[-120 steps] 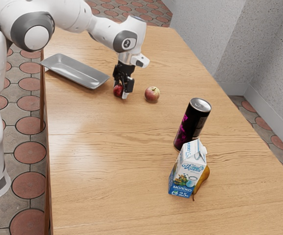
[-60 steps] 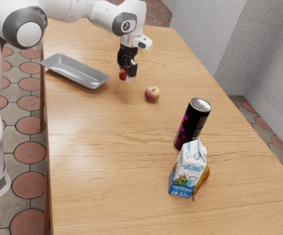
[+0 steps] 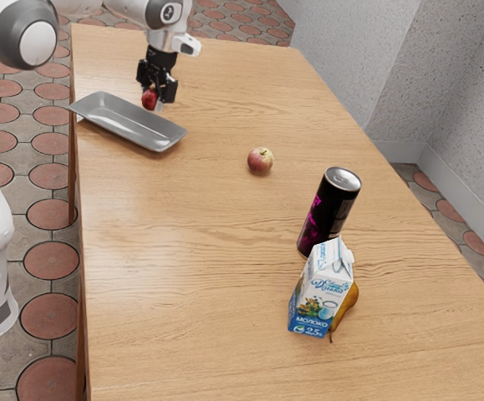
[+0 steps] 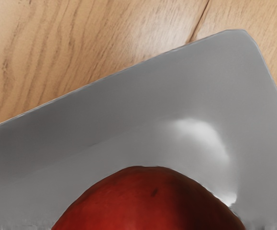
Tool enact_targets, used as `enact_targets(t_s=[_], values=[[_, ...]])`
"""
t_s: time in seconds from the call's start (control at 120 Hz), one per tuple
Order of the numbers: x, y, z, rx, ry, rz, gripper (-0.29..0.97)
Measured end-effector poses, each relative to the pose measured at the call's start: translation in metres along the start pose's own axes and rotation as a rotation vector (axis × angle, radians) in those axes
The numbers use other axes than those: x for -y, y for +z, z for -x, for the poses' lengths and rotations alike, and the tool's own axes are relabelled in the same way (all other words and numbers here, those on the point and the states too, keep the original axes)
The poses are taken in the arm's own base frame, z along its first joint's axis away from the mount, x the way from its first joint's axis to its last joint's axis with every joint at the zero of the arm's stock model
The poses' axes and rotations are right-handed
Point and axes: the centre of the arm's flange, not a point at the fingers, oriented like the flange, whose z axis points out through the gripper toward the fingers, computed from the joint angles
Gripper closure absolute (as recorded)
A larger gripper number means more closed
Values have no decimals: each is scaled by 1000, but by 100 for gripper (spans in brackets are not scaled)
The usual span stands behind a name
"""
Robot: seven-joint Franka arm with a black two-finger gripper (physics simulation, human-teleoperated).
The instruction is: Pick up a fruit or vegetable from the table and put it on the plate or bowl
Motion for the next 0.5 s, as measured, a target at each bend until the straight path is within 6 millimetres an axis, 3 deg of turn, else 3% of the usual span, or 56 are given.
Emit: enact_targets(t_s=[0.133,0.217,0.433,0.467,0.5], values=[[26,9,13,21,-49,18,33],[36,10,18,25,-66,28,19],[36,10,18,24,-59,36,4],[29,-5,20,-10,-47,39,3],[14,-40,17,-78,-20,28,2]])
